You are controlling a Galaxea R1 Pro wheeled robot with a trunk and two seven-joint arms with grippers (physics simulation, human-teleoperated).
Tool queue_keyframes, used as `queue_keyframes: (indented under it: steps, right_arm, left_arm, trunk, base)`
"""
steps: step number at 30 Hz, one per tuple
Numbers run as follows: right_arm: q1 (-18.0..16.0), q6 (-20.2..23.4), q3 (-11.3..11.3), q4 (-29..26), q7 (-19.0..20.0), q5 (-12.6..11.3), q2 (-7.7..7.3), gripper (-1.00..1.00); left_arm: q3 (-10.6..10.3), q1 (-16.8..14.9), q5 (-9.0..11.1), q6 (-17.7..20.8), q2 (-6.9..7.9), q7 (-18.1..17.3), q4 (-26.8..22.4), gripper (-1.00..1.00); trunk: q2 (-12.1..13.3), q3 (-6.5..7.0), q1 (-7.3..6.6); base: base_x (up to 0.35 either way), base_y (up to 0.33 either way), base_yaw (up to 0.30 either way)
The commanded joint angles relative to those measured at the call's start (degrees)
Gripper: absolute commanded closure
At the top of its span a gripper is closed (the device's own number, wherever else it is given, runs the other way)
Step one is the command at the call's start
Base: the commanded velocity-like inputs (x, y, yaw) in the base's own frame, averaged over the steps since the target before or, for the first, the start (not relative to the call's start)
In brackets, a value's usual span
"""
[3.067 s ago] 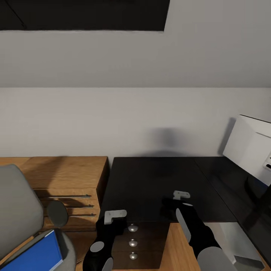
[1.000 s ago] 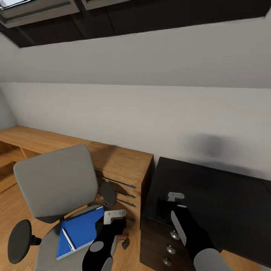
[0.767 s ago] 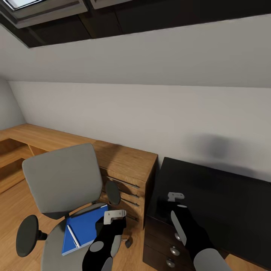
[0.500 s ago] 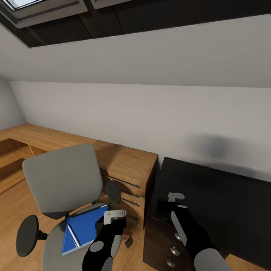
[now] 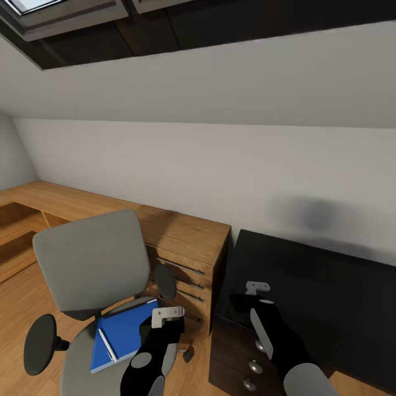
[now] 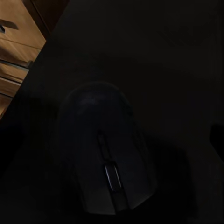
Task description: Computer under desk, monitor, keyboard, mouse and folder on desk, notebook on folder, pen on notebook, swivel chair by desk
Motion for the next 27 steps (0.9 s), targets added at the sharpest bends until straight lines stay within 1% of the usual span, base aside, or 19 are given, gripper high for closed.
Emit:
queue_keyframes:
  steps: [1, 7, 11, 12, 15, 17, 18, 23, 27]
  right_arm:
    - [0.0, 0.2, 0.2, -0.2, -0.5, -0.6, -0.07, -1.00]
    - [0.4, 0.1, 0.1, -1.3, -0.4, -0.6, -0.18, -1.00]
    - [1.8, 0.1, 0.1, -4.0, -0.5, -0.6, -0.19, -1.00]
    - [2.9, 0.1, 0.1, -6.0, -0.5, -0.6, -0.19, -1.00]
    - [5.0, 0.2, 0.1, -9.5, -0.5, -0.6, -0.20, -1.00]
    - [7.9, 0.4, 0.1, -15.3, -0.5, -0.6, -0.23, -1.00]
    - [8.8, 0.6, 0.1, -17.2, -0.5, -0.6, -0.25, -1.00]
    - [11.2, 1.5, 0.1, -21.3, -0.4, -0.7, -0.29, -1.00]
    - [12.2, 1.8, 0.1, -23.2, -0.4, -0.8, -0.34, -1.00]
  left_arm:
    - [-0.1, -0.1, 0.6, 0.1, 0.02, 0.5, -0.1, -1.00]
    - [-0.1, -0.1, 0.6, 0.2, 0.02, 0.5, -0.1, -1.00]
    - [-0.2, -0.1, 0.6, 0.3, 0.02, 0.5, -0.1, -1.00]
    - [-0.2, -0.1, 0.6, 0.3, 0.02, 0.5, 0.0, -1.00]
    - [-0.2, -0.1, 0.6, 0.3, 0.02, 0.5, 0.0, -1.00]
    - [-0.2, -0.1, 0.6, 0.3, 0.02, 0.5, 0.1, -1.00]
    - [-0.2, -0.1, 0.6, 0.3, 0.02, 0.5, 0.1, -1.00]
    - [-0.2, -0.1, 0.6, 0.3, 0.02, 0.5, 0.1, -1.00]
    - [-0.2, -0.1, 0.6, 0.3, 0.02, 0.5, 0.1, -1.00]
  trunk:
    - [0.0, -0.06, 0.00]
    - [0.0, -0.06, 0.00]
    - [0.0, -0.06, 0.00]
    - [0.0, -0.06, 0.00]
    - [0.0, -0.06, 0.00]
    - [0.0, -0.06, 0.00]
    - [0.0, -0.06, 0.00]
    - [0.0, -0.06, 0.00]
    - [0.0, -0.06, 0.00]
  base:
    - [0.000, 0.000, 0.000]
    - [0.000, 0.000, 0.000]
    - [0.000, 0.000, 0.000]
    - [0.000, 0.000, 0.000]
    - [0.000, 0.000, 0.000]
    - [0.000, 0.000, 0.000]
    - [0.000, 0.000, 0.000]
    - [0.000, 0.000, 0.000]
    - [0.000, 0.000, 0.000]
